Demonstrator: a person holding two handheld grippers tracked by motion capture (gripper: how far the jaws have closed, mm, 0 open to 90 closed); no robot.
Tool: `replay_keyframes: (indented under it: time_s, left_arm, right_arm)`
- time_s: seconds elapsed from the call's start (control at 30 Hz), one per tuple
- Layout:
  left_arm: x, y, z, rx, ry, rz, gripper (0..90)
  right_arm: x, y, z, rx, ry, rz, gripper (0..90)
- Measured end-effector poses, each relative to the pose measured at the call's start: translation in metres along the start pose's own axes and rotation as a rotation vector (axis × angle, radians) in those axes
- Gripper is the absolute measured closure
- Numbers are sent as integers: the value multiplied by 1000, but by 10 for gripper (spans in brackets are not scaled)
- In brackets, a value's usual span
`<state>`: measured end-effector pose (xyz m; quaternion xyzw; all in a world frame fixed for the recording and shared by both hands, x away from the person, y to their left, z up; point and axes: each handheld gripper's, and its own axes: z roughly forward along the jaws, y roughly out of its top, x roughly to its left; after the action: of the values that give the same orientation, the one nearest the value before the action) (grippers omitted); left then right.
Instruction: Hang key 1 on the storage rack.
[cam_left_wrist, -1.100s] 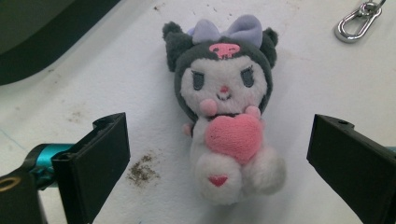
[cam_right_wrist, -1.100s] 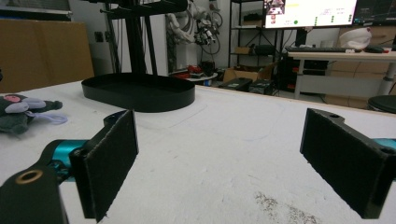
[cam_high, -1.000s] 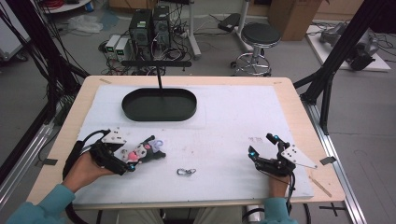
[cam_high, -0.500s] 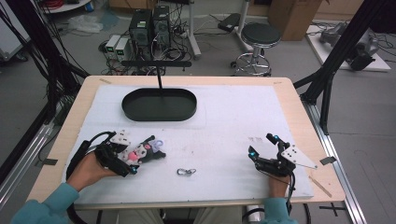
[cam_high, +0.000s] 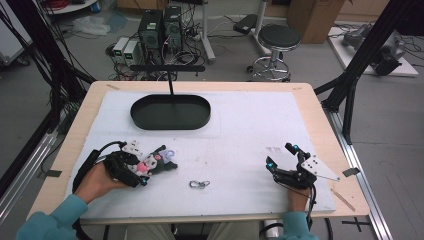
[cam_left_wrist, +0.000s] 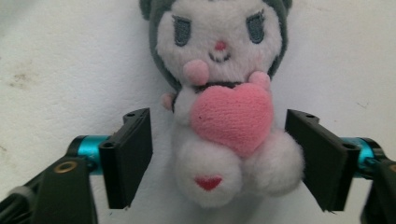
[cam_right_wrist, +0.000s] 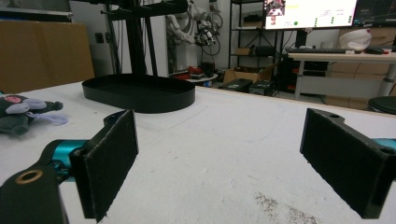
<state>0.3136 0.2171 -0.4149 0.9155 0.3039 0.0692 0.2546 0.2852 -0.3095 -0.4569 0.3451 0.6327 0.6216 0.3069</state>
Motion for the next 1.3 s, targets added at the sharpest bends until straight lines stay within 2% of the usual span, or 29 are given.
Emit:
replay_keyframes:
  time_s: [0.03,0.07,0.1,0.2,0.27,0.43,0.57,0.77,0.93,1.03,1.13,1.23,1.3]
  left_arm:
    - [0,0,0,9,-4,2,378]
    - [0,1,0,9,-4,3,378]
    - [-1,1,0,9,0,-8,436]
    - [0,1,-1,10,4,-18,486]
    - [0,1,-2,6,-1,-35,501]
    - [-2,1,-2,5,20,-15,515]
    - [-1,2,-4,-4,19,-22,525]
    - [4,1,-11,-72,29,-38,529]
    - [10,0,-22,-153,43,-63,529]
    - [17,1,-31,-218,45,-104,529]
    - [21,2,-35,-240,55,-113,529]
    - [27,3,-43,-293,71,-135,529]
    - [28,3,-45,-300,81,-140,529]
  right_arm:
    - [0,0,0,0,0,0,107]
    - [0,0,0,0,0,0,107]
    - [0,0,0,-1,0,-2,107]
    - [-1,0,0,-7,-2,-11,107]
    - [0,0,0,-1,0,-1,107]
    - [-1,0,0,-6,-1,-11,107]
    - [0,0,0,0,1,0,107]
    - [-1,0,0,-3,1,-4,107]
    - [-1,0,0,-3,1,-4,107]
    - [0,0,0,1,2,0,107]
    - [-1,0,0,1,1,-3,107]
    - [-1,0,0,0,1,-2,107]
    - [-1,0,0,2,1,-2,107]
